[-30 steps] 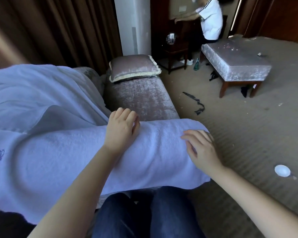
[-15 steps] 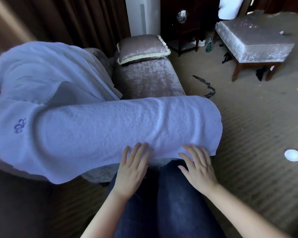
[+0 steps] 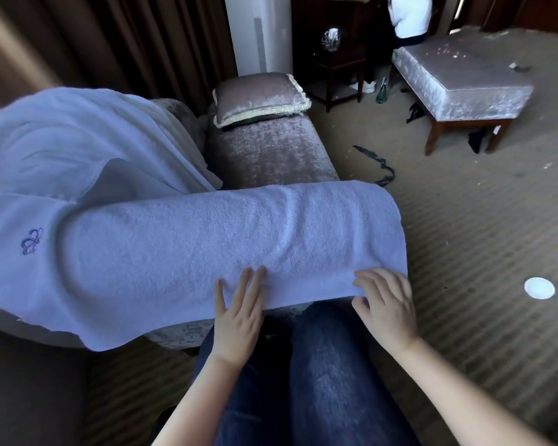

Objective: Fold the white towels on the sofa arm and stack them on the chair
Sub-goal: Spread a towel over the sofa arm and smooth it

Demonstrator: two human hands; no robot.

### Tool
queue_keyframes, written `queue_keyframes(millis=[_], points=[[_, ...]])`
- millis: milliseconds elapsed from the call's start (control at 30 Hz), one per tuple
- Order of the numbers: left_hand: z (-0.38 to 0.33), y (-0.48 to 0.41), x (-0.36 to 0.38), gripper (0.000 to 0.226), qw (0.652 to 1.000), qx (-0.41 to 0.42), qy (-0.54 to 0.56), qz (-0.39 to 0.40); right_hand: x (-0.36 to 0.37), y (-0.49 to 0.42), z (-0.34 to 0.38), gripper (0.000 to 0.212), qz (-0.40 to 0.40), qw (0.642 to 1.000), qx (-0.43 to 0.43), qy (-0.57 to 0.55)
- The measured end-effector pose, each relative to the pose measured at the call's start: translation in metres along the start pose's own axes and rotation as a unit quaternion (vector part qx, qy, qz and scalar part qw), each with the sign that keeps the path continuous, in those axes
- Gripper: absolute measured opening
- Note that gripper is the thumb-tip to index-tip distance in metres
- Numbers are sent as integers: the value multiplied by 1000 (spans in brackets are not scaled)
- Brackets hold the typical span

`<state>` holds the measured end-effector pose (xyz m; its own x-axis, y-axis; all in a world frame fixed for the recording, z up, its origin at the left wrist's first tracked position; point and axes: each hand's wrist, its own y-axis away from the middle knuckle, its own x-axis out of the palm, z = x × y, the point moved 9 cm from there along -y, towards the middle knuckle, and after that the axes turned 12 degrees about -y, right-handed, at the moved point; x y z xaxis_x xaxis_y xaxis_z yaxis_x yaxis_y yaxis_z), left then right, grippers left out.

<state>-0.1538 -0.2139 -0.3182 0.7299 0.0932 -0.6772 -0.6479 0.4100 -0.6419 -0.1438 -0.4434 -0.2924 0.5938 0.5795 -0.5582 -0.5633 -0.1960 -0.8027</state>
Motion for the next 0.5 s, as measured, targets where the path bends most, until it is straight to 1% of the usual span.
queue_keyframes(millis=[67,133,233,333,367,433,500], points=[[3,-3,-5,25,1000,-13,2,-7,-12,-2,-9,25,0,1000,18,6],[6,-6,-10,20,999,-23,9,-22,-25,-3,-23,32,-6,999,50,10],[21,-6,-17,26,998,-57,19,-18,-48,-5,-48,34,-28,994,109,-1],[50,0,-27,27,993,-118,20,8,-66,-14,-64,23,-38,987,144,-66],[60,3,-31,24,991,-130,13,19,-69,-18,-66,19,-31,983,156,-92],[78,10,-35,17,987,-154,4,51,-70,-27,-71,22,-9,971,189,-146],[98,15,-40,13,975,-200,17,91,-68,-29,-78,18,13,952,235,-196]])
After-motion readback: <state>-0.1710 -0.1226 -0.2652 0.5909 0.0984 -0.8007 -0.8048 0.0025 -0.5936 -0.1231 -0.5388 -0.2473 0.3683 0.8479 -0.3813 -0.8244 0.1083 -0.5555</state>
